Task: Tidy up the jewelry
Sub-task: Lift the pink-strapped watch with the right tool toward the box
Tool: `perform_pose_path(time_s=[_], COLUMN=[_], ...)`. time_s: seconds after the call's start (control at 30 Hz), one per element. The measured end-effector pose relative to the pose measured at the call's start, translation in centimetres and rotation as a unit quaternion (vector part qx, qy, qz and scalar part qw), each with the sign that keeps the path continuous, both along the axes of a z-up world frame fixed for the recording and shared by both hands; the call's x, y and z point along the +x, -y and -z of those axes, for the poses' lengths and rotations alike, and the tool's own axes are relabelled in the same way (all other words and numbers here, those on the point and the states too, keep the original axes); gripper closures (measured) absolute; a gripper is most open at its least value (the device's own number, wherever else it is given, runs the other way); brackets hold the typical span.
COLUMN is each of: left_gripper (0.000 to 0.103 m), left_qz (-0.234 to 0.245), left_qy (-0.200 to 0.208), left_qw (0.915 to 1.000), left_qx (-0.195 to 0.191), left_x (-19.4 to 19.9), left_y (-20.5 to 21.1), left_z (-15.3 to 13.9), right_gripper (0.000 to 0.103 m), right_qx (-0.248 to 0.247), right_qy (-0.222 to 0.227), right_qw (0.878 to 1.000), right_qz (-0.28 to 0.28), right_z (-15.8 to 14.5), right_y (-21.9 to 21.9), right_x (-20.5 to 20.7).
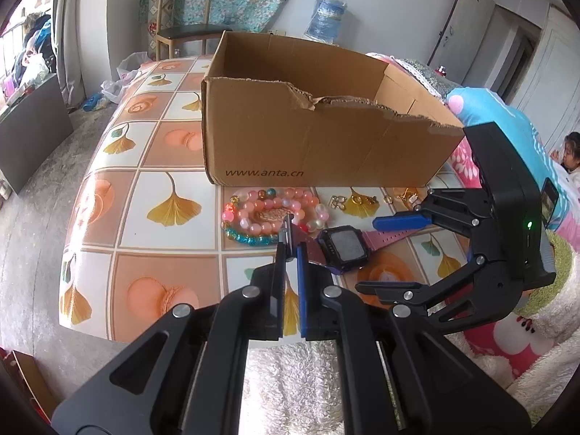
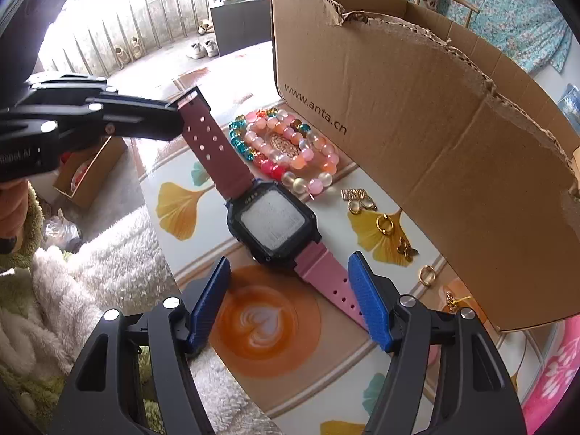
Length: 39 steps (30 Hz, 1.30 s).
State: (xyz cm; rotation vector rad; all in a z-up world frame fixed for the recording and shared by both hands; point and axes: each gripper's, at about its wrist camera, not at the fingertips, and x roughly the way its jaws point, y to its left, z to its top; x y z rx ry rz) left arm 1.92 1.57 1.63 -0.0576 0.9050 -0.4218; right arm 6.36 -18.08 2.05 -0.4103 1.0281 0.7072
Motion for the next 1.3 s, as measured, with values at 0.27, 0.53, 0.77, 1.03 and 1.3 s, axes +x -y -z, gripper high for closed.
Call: perform_pose_path(time_s=[0.27, 0.53, 0.77, 1.03, 1.3], left_gripper=[0.098, 0.098, 0.098, 0.098, 0.098], left_qz=[0.009, 0.035, 0.022, -0.019, 0.011], left_qy=[0.013, 0.035, 0.055, 0.071, 0.145], left_qw=[0.9998, 0.9987, 0.9982, 0.9972, 0.9893], left_qx=[-0.01, -0.012, 0.013, 0.017, 0.006], left_x=[0.2, -0.3, -1.0, -1.7, -4.3], left_y=[0.7, 3.5, 5.3, 4.8, 5.9], left_z=[-2.2, -5.3, -6.5, -7.4, -12.2], right_gripper=[0.048, 0.059, 0.082, 0.098, 0.099], right_qx=[-0.003, 0.018, 0.048, 0.074, 0.091], right_qy=[0.007, 0.039, 0.089, 0.14, 0.209], right_qw=[1.0, 0.998, 0.99, 0.977, 0.955], right_qz=[0.017, 0.035, 0.094, 0.144, 0.192], right_z=[-0.3, -0.5, -0.2, -1.6, -6.9], right_y=[1.4, 1.4, 2.4, 4.6, 6.5], right_x=[-0.5, -2.0, -3.3, -6.9, -10.1])
